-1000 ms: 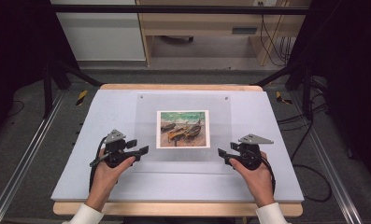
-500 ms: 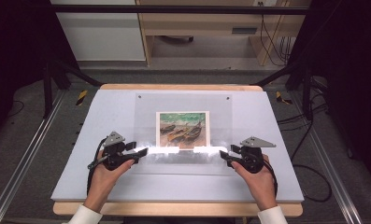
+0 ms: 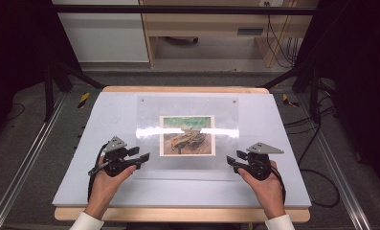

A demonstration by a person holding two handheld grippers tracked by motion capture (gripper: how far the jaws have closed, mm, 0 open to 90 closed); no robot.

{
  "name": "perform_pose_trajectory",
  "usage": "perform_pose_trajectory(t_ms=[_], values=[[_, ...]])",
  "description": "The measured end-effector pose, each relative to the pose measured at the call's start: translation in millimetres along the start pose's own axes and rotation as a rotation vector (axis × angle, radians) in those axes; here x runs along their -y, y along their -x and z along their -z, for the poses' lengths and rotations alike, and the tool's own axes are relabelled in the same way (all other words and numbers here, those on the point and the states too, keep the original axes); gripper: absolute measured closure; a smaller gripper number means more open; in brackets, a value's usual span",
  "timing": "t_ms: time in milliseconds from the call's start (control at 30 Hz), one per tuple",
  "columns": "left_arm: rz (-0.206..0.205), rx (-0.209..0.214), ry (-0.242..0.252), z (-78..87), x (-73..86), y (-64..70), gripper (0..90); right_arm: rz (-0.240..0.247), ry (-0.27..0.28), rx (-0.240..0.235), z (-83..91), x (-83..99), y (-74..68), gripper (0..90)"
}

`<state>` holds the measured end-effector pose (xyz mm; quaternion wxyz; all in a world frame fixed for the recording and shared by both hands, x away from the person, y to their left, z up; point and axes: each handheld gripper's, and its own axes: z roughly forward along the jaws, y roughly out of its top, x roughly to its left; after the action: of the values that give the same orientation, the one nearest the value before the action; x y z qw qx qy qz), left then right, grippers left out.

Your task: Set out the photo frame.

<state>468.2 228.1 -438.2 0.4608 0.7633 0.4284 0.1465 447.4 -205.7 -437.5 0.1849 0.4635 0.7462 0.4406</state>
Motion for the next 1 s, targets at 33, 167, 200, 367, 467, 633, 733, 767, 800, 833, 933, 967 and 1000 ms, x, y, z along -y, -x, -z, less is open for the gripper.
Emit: perform_pose_trajectory(t_ms=[33,167,200,367,467,633,733,767,800,833,933,967,1000], values=[[-0.001,0.001,-0.001,0.3,0.1,0.0,44.7,0.001,0.0,-0.002,0.3,0.2,-0.3,50.8],[0.002,0.003,0.0,1.2,0.4,-0.4,45.8,-0.001,-0.002,-0.001,1.3,0.8,-0.9,51.5],[0.005,0.003,0.0,1.5,0.4,-0.4,46.2,0.001,-0.002,-0.002,1.4,0.9,-0.8,51.7],[0.003,0.003,0.016,2.0,-0.7,-0.8,47.3,0.009,-0.005,-0.002,2.8,1.7,-0.6,52.7],[-0.005,0.001,0.019,1.9,-0.9,-0.2,47.3,0.01,-0.001,0.004,3.5,2.6,-1.0,52.8],[-0.018,-0.007,0.019,2.6,-0.8,1.5,47.2,0.027,-0.004,0.012,4.9,3.7,-2.5,53.3],[-0.028,-0.012,0.019,3.5,-0.9,2.5,47.4,0.02,-0.008,0.014,6.3,5.0,-3.6,54.1],[-0.026,-0.014,0.022,4.0,-0.7,3.0,47.5,0.027,-0.003,0.015,6.3,5.4,-3.5,54.6],[-0.031,-0.015,0.02,4.7,-0.3,3.1,47.9,0.026,-0.005,0.015,6.9,6.0,-4.1,55.1],[-0.03,-0.016,0.024,4.9,0.6,3.7,48.1,0.023,-0.007,0.016,7.3,6.3,-4.7,55.4],[-0.036,-0.017,0.026,7.7,3.5,4.7,49.7,0.036,-0.009,0.018,8.7,7.6,-5.8,56.8],[-0.036,-0.019,0.027,8.1,4.0,5.1,50.2,0.041,-0.01,0.02,9.3,8.1,-6.1,57.3],[-0.037,-0.02,0.027,8.8,4.6,5.9,50.5,0.048,-0.008,0.021,9.6,8.5,-6.1,57.7]])
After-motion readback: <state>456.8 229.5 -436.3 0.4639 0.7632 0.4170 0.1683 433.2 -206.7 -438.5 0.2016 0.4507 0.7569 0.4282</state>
